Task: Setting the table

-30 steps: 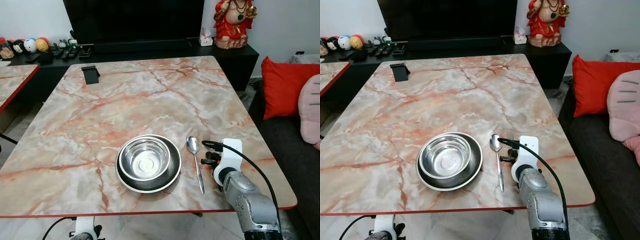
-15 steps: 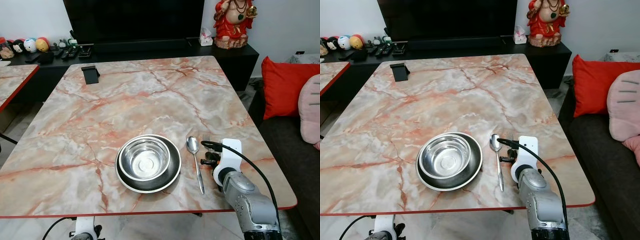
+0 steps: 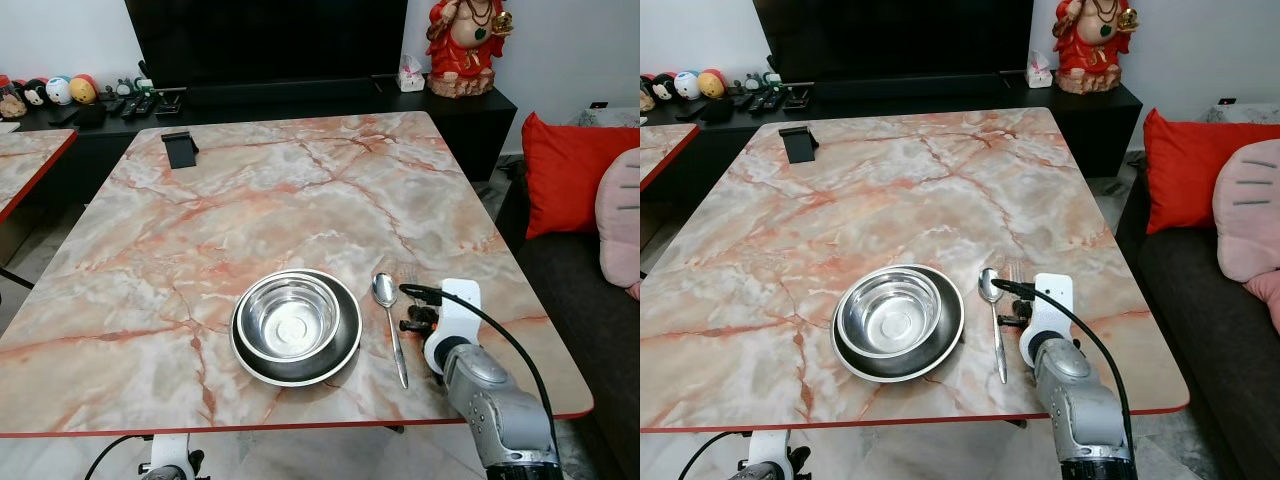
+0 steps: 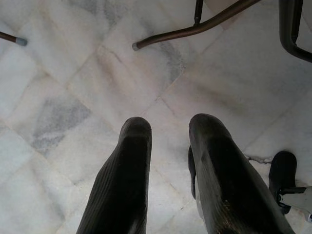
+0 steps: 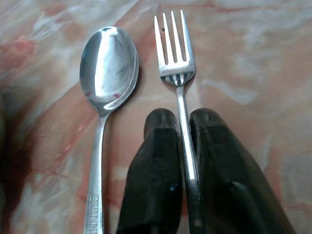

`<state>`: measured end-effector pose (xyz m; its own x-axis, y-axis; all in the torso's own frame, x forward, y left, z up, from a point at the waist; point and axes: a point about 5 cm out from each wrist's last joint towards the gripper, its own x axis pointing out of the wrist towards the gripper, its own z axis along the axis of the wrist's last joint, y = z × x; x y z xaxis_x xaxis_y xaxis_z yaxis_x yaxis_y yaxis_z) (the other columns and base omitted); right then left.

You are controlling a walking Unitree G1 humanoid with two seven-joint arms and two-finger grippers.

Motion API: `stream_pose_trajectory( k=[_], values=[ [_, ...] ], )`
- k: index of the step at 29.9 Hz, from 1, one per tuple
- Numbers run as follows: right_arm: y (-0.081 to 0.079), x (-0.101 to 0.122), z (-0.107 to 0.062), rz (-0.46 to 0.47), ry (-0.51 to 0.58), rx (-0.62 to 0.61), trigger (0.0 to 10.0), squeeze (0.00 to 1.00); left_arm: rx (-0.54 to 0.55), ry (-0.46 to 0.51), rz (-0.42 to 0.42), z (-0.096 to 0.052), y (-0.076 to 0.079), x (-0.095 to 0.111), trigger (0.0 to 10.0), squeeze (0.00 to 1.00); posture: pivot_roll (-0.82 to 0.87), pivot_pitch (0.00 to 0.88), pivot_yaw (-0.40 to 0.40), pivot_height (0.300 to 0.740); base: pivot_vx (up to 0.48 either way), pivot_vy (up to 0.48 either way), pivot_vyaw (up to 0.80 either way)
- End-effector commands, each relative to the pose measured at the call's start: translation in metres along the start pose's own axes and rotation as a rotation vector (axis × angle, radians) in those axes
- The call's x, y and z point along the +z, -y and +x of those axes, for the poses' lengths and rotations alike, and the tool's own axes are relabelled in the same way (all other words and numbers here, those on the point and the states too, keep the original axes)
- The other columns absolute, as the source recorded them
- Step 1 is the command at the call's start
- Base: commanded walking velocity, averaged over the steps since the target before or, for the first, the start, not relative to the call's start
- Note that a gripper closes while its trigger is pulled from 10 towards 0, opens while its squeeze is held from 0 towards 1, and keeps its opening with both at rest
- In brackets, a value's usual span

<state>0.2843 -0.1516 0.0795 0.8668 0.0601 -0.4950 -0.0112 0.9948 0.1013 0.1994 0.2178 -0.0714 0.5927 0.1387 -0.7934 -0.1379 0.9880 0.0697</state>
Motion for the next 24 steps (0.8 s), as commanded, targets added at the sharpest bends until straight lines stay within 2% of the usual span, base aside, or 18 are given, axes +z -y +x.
stream_pose_trajectory(
  k=[1, 2, 24],
  values=[
    [-0.0008, -0.0028, -0.0010, -0.008, -0.018, -0.002, 10.0, 0.65, 0.000, -0.011, 0.007, -0.0006, -0.0020, -0.0036, 10.0, 0.00, -0.12, 0.000, 0.046, 0.740, 0.000, 0.000, 0.00],
    [-0.0007, -0.0028, -0.0010, -0.008, -0.018, -0.002, 10.0, 0.00, 0.000, -0.011, 0.007, -0.0006, -0.0020, -0.0036, 10.0, 0.00, -0.12, 0.000, 0.046, 0.740, 0.000, 0.000, 0.00],
    [-0.0015, -0.0010, -0.0003, 0.012, -0.013, -0.008, 10.0, 0.00, -0.002, -0.010, 0.011, -0.0006, -0.0020, -0.0032, 10.0, 0.00, -0.12, 0.000, 0.048, 0.740, 0.000, 0.000, 0.00]
  ],
)
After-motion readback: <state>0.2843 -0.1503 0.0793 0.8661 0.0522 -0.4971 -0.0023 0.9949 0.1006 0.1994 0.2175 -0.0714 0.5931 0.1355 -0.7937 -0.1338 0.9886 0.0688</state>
